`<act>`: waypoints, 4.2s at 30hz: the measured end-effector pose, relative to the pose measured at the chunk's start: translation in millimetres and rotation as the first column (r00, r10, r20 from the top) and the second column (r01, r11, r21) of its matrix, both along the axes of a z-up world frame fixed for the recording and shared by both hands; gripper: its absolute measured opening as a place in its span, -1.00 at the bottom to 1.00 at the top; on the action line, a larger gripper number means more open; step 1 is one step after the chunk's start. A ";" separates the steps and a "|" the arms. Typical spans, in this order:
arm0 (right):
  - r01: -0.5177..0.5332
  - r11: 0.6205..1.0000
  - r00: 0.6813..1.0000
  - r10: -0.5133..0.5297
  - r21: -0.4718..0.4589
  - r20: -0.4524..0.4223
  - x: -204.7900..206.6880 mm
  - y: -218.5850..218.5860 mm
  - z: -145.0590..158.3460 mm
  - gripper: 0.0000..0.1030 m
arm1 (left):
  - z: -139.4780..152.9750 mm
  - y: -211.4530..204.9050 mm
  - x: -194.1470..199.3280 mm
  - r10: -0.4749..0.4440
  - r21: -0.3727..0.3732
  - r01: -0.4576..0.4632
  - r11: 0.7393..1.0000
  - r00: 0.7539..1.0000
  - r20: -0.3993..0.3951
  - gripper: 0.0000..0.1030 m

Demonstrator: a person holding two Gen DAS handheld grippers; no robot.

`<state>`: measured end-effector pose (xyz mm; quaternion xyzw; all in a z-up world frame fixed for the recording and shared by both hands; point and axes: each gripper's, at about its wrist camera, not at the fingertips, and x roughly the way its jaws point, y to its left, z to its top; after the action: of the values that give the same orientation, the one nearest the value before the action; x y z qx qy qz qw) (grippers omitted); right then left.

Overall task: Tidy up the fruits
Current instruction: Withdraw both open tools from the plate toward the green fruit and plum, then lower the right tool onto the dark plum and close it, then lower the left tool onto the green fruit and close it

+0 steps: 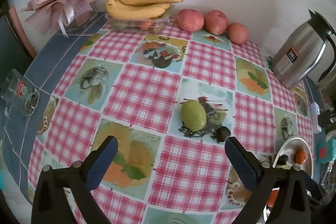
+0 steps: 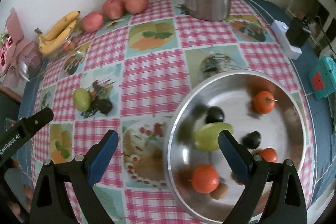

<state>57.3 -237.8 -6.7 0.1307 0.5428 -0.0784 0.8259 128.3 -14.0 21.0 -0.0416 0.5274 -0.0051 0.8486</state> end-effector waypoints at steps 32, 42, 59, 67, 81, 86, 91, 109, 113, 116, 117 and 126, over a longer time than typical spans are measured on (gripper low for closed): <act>-0.097 0.995 0.990 0.098 0.020 -0.100 66.2 62.3 -36.6 0.87 | -37.0 28.5 30.3 0.073 -0.087 -0.081 0.993 0.994 -0.087 1.00; -0.125 0.992 0.981 0.124 0.000 -0.151 89.2 75.1 -62.2 0.87 | -56.7 32.6 44.6 0.078 -0.086 -0.091 0.992 0.986 -0.146 1.00; -0.145 0.985 0.974 0.126 -0.091 -0.188 106.1 87.2 -88.5 0.87 | -68.6 42.6 61.6 0.109 -0.068 -0.121 0.990 0.981 -0.163 1.00; -0.152 0.984 0.972 0.132 -0.096 -0.195 104.5 88.0 -94.2 0.97 | -67.1 42.5 59.7 0.105 -0.071 -0.117 0.991 0.981 -0.161 1.00; -0.115 0.987 0.982 0.096 -0.110 -0.165 105.2 89.5 -91.4 1.00 | -66.7 40.9 58.8 0.096 -0.108 -0.116 0.987 0.980 -0.172 1.00; -0.106 0.987 0.988 0.090 -0.122 -0.126 98.7 90.6 -91.8 1.00 | -68.9 39.7 60.4 0.097 -0.115 -0.118 0.986 0.979 -0.179 1.00; -0.120 0.987 0.980 0.101 -0.105 -0.173 104.9 88.6 -92.6 1.00 | -71.2 39.1 61.5 0.099 -0.146 -0.127 0.981 0.979 -0.180 1.00; -0.128 0.990 0.983 0.119 -0.054 -0.140 109.2 92.6 -74.0 -0.20 | -69.5 36.8 61.8 0.091 -0.166 -0.124 0.978 0.977 -0.193 1.00; -0.122 0.992 0.984 0.116 -0.035 -0.132 108.8 95.1 -73.0 -0.28 | -68.9 34.8 62.7 0.081 -0.178 -0.116 0.977 0.978 -0.192 1.00; -0.120 0.992 0.985 0.115 -0.031 -0.129 108.5 96.6 -75.0 -0.28 | -69.1 31.7 63.5 0.069 -0.186 -0.104 0.977 0.980 -0.187 1.00; -0.118 0.992 0.986 0.114 -0.031 -0.125 107.9 96.8 -75.0 -0.28 | -68.7 31.0 63.6 0.066 -0.187 -0.101 0.977 0.980 -0.186 1.00; -0.098 0.995 0.990 0.099 0.017 -0.097 104.5 91.9 -66.5 -0.48 | -66.1 28.6 65.4 0.052 -0.207 -0.087 0.975 0.984 -0.170 1.00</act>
<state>161.8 -145.9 -73.2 0.1051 0.5890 -0.0405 0.8003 193.7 14.6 -45.1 -0.1509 0.5897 -0.0285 0.7929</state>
